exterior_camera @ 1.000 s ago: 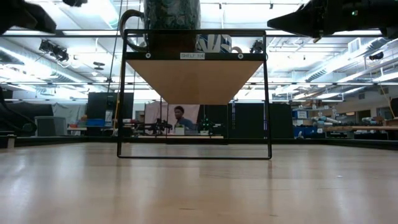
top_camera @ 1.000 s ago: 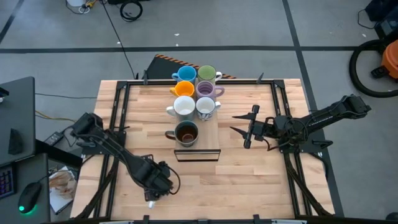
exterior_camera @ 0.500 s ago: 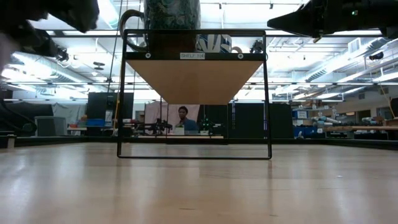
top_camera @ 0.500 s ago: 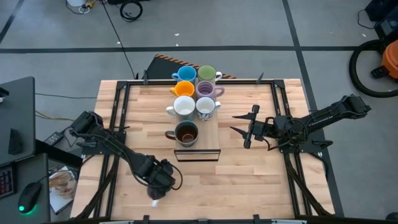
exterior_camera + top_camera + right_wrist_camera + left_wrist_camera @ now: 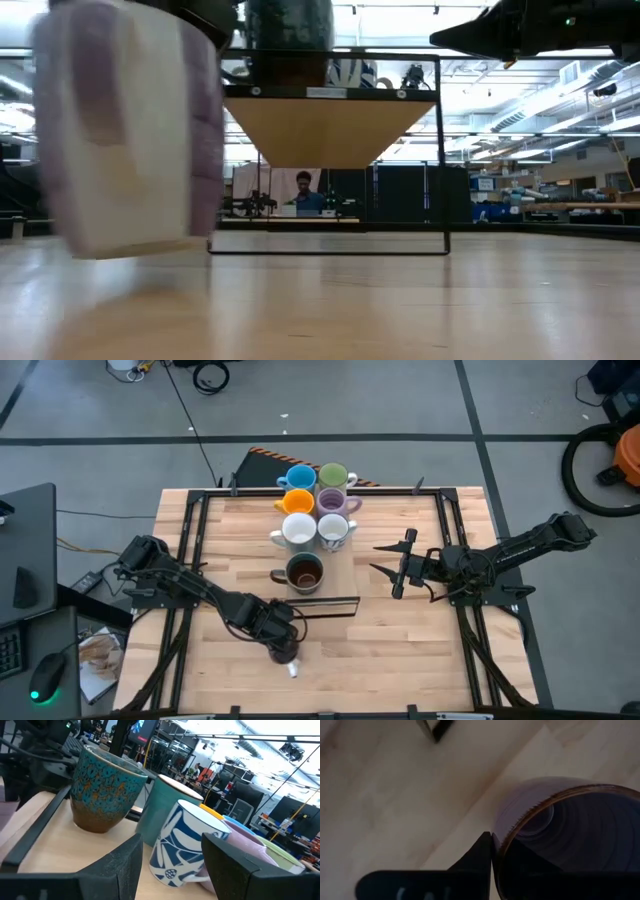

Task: Place coffee mugs
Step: Put the purple-white mug on the shelf

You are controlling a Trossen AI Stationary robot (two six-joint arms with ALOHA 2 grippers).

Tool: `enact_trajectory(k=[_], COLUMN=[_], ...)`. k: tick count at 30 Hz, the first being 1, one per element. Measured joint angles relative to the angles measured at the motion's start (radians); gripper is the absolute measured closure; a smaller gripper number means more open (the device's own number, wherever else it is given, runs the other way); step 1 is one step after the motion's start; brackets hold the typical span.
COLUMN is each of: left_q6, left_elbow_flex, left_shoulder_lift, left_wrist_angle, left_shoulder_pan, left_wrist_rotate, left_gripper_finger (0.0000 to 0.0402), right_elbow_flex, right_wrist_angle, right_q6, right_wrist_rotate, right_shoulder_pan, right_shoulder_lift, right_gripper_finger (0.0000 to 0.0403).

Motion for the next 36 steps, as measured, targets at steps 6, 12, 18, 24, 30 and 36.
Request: enact_trajectory(k=[6, 12, 18, 24, 30, 36], left_q6=[0.008, 0.01, 0.015, 0.041, 0.042, 0.099], left_elbow_flex=[0.0, 0.001, 0.001, 0.001, 0.002, 0.006], left_shoulder_lift=[0.001, 0.001, 0.001, 0.001, 0.001, 0.001], left_wrist_angle=[0.059, 0.094, 0.096, 0.11, 0.112, 0.09], left_shoulder_pan=[0.0, 0.001, -0.002, -0.007, -0.007, -0.001], left_wrist_rotate=[-0.082, -0.09, -0.089, -0.093, -0.095, -0.033], left_gripper_finger=[0.0357, 0.033, 0.0327, 0.031, 0.0246, 0.0211], right_elbow_flex=[0.0, 0.0, 0.0, 0.0, 0.0, 0.0], right_wrist_angle=[-0.005, -0.004, -0.004, -0.004, -0.004, -0.004], right_q6=[0.0, 0.0, 0.0, 0.0, 0.001, 0.001], right_wrist_rotate=[0.0, 0.0, 0.0, 0.0, 0.0, 0.0], right_shoulder_pan=[0.0, 0.0, 0.0, 0.0, 0.0, 0.0], right_shoulder_lift=[0.0, 0.0, 0.0, 0.0, 0.0, 0.0], right_gripper_finger=[0.0194, 0.0194, 0.0194, 0.0194, 0.0194, 0.0194])
